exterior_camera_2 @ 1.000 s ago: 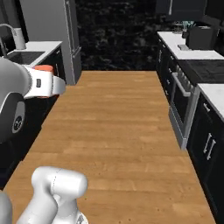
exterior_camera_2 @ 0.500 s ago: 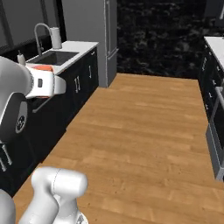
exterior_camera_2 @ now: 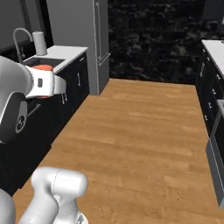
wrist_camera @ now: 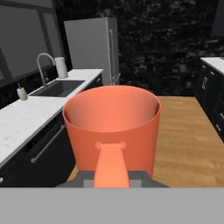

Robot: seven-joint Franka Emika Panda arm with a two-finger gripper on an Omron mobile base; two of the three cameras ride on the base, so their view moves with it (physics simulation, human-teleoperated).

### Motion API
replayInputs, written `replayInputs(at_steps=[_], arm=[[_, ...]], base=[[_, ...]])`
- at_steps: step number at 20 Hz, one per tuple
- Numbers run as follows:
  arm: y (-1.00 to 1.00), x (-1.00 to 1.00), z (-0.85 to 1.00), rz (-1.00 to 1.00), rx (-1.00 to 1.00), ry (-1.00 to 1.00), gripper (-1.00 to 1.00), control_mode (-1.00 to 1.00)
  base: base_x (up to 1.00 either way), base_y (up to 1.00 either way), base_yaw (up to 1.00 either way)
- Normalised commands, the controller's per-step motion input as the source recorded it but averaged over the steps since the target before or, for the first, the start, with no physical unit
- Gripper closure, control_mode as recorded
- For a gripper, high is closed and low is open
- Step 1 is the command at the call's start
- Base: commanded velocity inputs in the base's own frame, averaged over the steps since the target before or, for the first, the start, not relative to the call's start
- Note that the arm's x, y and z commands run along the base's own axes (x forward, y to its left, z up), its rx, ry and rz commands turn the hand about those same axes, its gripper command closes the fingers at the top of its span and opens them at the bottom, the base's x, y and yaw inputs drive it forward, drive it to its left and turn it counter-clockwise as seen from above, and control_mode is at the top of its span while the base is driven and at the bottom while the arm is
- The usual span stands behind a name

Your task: Gather all objects into one cabinet and sort the glasses and bowls to opposite sides.

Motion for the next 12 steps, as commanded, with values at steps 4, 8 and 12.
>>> replayInputs(at_steps=[4, 8, 12], arm=[[0.00, 0.00, 0.00, 0.00, 0.00, 0.00, 1.00, 1.00], [0.00, 0.00, 0.00, 0.00, 0.00, 0.00, 1.00, 1.00], [0.00, 0.00, 0.00, 0.00, 0.00, 0.00, 1.00, 1.00]], base=[[1.00, -0.01, -0.08], [1.00, 0.00, -0.08], [1.00, 0.00, -0.07]])
